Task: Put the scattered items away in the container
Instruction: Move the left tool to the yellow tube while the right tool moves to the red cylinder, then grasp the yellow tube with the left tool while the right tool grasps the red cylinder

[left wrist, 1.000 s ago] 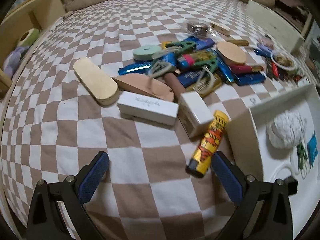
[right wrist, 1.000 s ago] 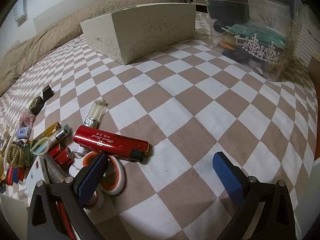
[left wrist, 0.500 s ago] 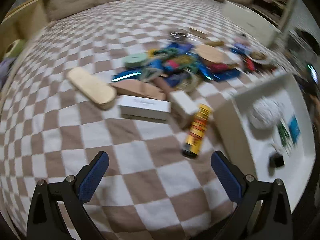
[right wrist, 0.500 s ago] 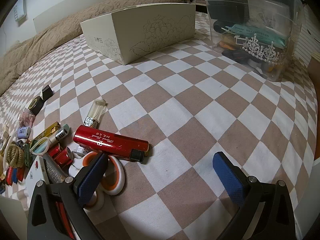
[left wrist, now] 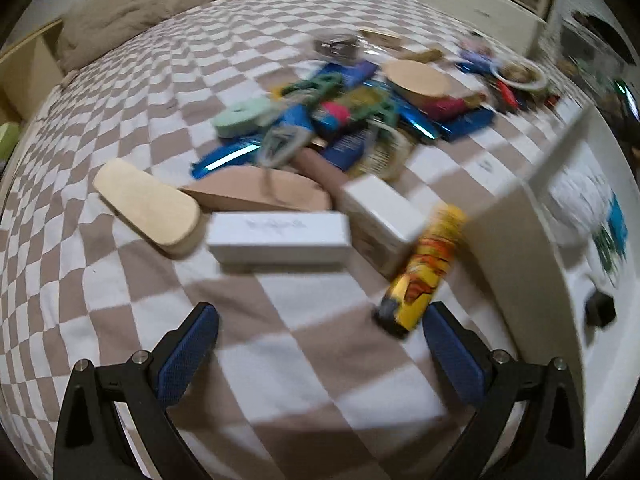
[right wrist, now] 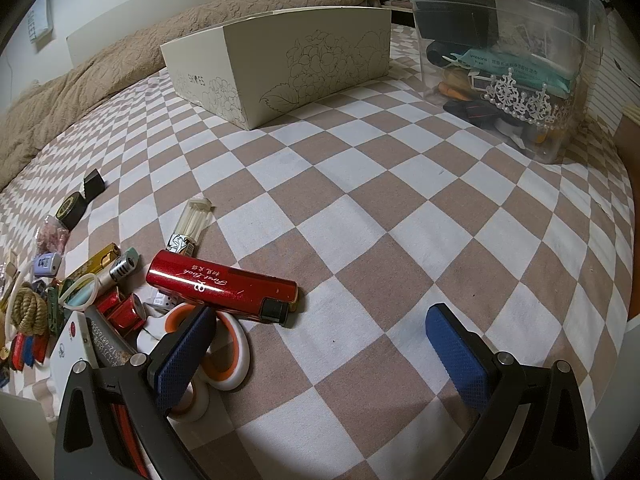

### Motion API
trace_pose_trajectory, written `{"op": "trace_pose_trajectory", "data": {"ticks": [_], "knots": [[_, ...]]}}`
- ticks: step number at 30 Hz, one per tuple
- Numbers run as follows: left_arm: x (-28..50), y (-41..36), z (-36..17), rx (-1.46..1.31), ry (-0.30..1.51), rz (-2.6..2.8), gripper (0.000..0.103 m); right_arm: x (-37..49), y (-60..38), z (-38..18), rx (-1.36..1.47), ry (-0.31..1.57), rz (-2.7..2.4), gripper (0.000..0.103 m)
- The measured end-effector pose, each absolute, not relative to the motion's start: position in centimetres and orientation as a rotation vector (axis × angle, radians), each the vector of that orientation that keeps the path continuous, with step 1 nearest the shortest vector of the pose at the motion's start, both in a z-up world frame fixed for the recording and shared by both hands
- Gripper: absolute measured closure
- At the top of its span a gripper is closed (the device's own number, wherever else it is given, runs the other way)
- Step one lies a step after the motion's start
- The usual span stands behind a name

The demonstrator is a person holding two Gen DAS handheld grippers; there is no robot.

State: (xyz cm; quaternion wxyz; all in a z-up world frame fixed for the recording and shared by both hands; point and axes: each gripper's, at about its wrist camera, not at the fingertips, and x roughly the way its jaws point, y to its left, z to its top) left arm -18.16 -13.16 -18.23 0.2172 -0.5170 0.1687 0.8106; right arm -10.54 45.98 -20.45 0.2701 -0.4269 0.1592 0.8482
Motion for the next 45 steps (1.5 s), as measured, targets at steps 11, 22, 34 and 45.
{"op": "trace_pose_trajectory", "data": {"ticks": [11, 22, 34, 45], "knots": [[-20.2, -14.9, -18.4, -1.425, 0.376, 2.35, 0.0, -10.5, 45.9, -20.4, -1.15, 0.428, 2.286, 0.0], [-21.9, -17.2, -18.2, -1.477, 0.295, 2.491, 0.0, -10.5, 45.9, -20.5, -1.15, 0.428, 2.286, 0.0], [-21.7, -18.8, -17.7, -1.473, 0.294, 2.522, 0.0, -10.5, 45.9, -20.5, -1.149, 0.427, 2.286, 0.0], [-19.0, -13.9, -17.6, -1.33, 0.356, 2.287, 0.0, -10.5, 45.8, -20.5, -1.149, 0.427, 2.286, 0.0]]}}
